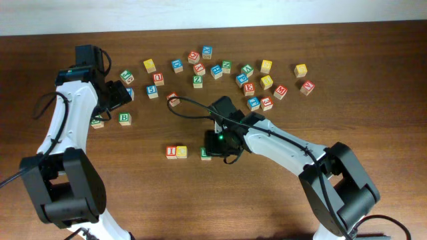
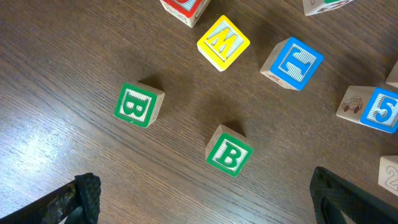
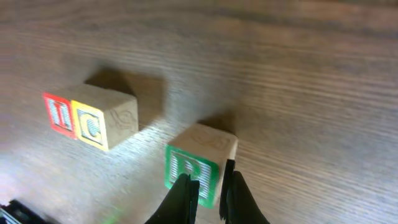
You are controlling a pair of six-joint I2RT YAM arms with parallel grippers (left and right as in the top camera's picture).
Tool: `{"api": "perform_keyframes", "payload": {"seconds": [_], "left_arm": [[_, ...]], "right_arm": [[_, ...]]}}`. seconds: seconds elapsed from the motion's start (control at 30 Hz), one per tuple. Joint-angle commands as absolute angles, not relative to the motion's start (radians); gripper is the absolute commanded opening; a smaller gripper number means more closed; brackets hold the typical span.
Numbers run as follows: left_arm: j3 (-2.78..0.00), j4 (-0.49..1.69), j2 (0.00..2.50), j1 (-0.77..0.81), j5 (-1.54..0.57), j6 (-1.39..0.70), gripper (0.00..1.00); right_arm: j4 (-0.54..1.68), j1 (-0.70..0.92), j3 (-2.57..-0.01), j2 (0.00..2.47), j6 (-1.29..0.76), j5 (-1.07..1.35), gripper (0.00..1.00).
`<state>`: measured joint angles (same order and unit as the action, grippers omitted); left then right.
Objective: Spell out ICRA
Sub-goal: 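Push the green R block leftward toward the C block with right gripper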
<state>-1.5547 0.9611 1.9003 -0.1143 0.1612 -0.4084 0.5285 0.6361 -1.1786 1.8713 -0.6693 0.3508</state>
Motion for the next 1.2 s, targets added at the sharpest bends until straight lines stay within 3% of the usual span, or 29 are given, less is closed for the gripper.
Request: {"api": "perform_keyframes", "payload": {"seconds": [0.0,0.2,0.4,0.77,1.17], "left_arm": [[-1.549,0.962,1.903,-0.116,0.157,-0.406,0.99],[-1.549,0.962,1.903,-0.116,0.158,-0.406,0.99],[-1.549,0.962,1.903,-0.116,0.157,-0.406,0.99],[-1.549,0.962,1.903,-0.116,0.158,-0.406,0.99],[-1.549,0.962,1.903,-0.116,0.157,-0.406,0.99]], "right_arm": [[0.505,0.643,-1.174,1.879,-0.675,0.364,0.08],[0.524,0.642,-1.174,1.879,-0.692,0.339,0.09],[0.557,0.642,-1.174,1.880,-0.689,0.116,0.13],[0.553,0.721,-1.174,1.916,-0.690,0.255,0.12],[0.488,0.726,-1.174,1.916,-0.690,0.242,0.13]]}}
